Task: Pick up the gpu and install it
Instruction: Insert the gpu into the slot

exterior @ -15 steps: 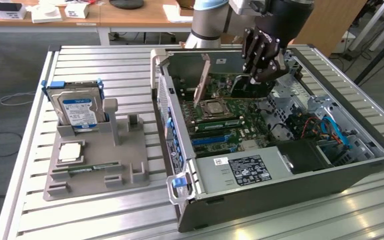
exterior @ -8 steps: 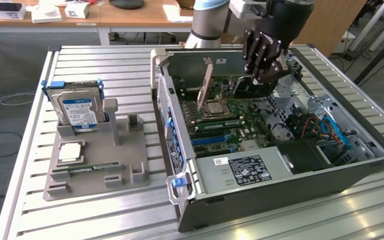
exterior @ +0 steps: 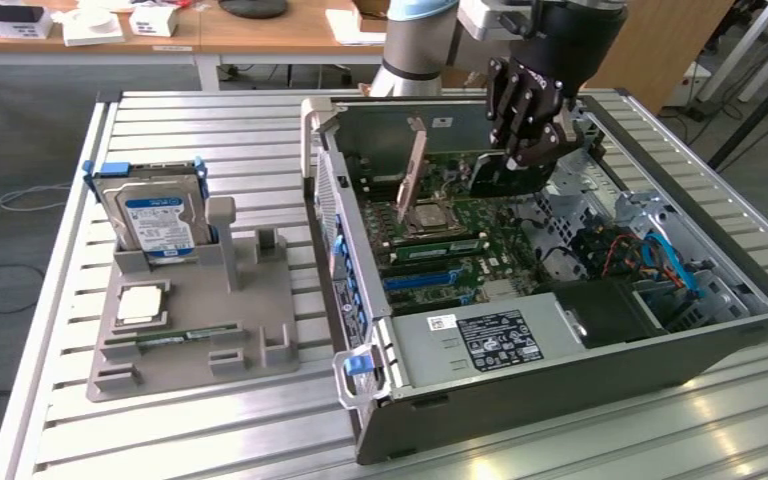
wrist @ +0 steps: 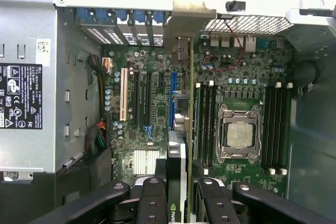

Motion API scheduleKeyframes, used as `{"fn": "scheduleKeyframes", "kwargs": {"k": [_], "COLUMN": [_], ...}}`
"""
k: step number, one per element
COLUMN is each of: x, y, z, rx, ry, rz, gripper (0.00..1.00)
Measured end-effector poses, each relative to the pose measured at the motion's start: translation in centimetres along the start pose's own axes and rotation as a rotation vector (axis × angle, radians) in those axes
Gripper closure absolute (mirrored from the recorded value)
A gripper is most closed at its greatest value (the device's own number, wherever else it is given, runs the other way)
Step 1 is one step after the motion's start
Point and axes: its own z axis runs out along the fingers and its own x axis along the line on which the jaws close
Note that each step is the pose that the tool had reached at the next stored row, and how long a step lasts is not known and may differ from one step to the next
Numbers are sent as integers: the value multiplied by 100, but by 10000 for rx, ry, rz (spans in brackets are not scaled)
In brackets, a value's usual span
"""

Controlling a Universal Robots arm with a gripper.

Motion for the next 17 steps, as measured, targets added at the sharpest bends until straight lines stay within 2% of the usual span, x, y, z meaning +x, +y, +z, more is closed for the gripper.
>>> {"fn": "scheduleKeyframes", "kwargs": {"k": [2, 17], "x": [0, 7], "y": [0, -4], "z": [4, 274], "rx": [0, -1], "ry": [0, -2], "rz": [1, 1], "gripper": [73, 73]}}
